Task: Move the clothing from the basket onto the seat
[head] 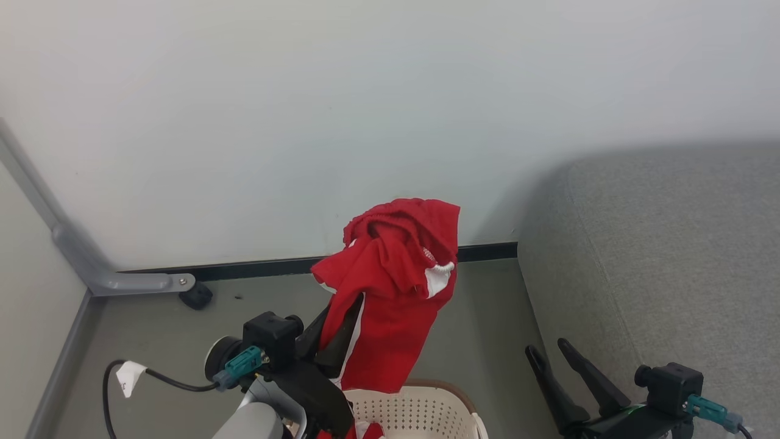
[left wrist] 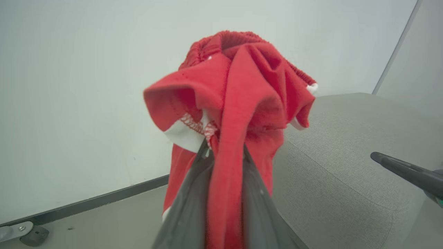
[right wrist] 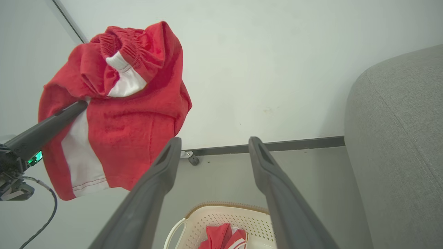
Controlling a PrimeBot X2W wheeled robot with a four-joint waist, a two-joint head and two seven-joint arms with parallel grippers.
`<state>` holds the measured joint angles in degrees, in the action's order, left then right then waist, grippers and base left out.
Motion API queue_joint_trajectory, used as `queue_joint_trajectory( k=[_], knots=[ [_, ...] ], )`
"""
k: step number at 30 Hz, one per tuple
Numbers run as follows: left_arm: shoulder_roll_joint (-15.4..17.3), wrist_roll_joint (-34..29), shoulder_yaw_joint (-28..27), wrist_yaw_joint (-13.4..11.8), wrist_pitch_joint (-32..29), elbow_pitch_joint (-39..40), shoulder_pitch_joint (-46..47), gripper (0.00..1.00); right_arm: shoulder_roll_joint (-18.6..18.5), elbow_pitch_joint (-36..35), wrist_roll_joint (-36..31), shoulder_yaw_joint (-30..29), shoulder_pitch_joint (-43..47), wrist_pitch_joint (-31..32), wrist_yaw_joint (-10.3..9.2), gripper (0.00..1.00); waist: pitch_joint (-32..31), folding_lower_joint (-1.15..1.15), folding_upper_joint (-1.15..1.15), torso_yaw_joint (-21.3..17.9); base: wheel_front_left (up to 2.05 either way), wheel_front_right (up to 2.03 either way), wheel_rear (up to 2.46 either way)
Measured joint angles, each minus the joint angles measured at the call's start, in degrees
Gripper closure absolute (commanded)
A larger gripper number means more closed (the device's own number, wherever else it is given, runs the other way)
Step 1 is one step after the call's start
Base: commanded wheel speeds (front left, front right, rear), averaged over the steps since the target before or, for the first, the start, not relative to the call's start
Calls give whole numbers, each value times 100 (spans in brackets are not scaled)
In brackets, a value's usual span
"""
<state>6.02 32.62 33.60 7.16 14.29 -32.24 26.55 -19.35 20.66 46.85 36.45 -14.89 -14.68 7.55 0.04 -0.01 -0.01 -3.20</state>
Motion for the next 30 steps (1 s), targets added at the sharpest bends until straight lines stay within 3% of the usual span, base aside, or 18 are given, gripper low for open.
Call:
queue_joint_trajectory(
  k=[19,30],
  knots=[
    [293,590,971,14,1,1044,-5,100,-537,-378,414,1014,-840,0,0,0,76,1,1,379,0,0,0],
    [332,847,1405,36,1,1368,32,100,-831,26,115,1976,-1435,32,0,0,165,1,1,667,0,0,0]
  ],
)
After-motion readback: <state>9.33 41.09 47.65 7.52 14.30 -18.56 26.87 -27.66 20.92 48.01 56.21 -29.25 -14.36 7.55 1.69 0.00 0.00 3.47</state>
